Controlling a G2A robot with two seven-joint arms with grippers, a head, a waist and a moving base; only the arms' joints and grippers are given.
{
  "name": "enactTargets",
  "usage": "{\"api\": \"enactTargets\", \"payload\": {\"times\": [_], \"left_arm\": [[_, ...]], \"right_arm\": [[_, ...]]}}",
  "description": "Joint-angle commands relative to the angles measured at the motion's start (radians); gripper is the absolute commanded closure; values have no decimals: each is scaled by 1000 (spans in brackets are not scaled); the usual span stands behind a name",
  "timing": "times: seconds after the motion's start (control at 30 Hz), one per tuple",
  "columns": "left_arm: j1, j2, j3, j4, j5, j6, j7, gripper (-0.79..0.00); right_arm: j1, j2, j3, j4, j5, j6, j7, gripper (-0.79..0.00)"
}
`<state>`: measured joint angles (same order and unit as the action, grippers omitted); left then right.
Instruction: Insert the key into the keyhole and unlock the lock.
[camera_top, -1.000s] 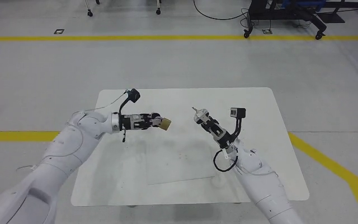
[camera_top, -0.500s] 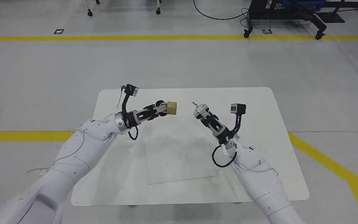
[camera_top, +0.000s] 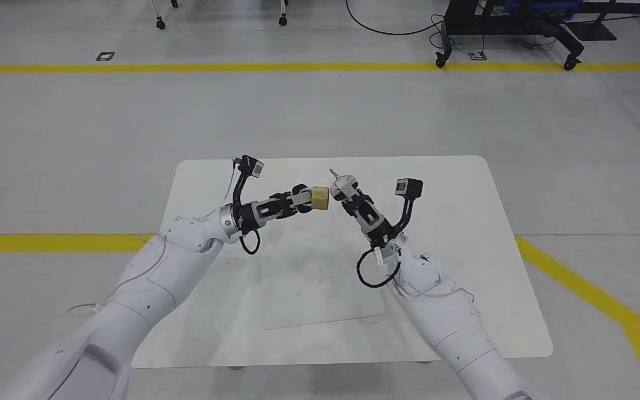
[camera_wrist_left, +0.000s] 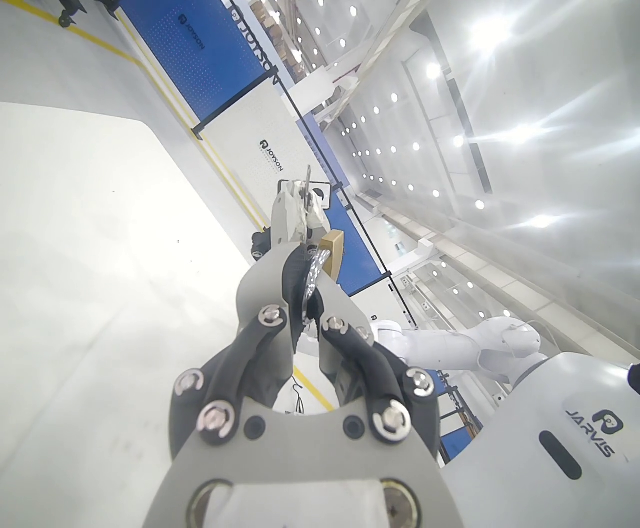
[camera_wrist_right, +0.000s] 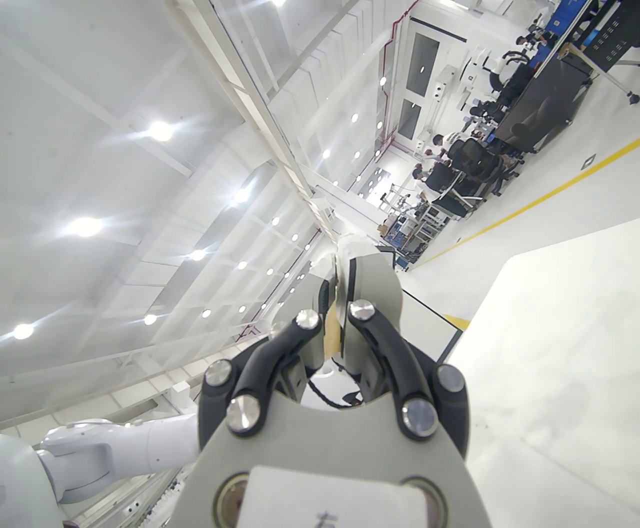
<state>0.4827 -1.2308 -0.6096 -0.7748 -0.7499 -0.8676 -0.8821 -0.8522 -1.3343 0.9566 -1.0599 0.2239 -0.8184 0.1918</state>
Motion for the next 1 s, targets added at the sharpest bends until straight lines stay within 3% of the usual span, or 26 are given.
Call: {"api": "enactTargets", "payload": {"times": [0.0,0.33,0.43,0.53,0.73,0.8,0.9,0.97], "left_arm": [[-6,-6,-3,11,6,1,-11,0],[-29,-26,-35,81,43,10,-22,0],[-6,-34,-64,78,-66,30,-31,0],[23,-44,-99,74,-240,116,-105,0],[57,-84,-159,117,-561,327,-224,0],[52,-101,-154,136,-579,359,-244,0],[14,-119,-118,188,-477,366,-288,0],[14,-119,-118,188,-477,366,-288,0]], "right_arm": [[9,-7,-11,6,0,-1,9,0],[35,-28,-44,-6,99,-67,166,0],[38,-27,-33,1,110,-71,191,0],[32,-22,2,2,100,-98,182,0],[-11,-2,97,-82,-173,-79,57,0],[-38,4,130,-137,-305,-26,1,0],[-81,11,161,-223,-524,92,-85,0],[-109,11,162,-266,-605,140,-121,0]]}}
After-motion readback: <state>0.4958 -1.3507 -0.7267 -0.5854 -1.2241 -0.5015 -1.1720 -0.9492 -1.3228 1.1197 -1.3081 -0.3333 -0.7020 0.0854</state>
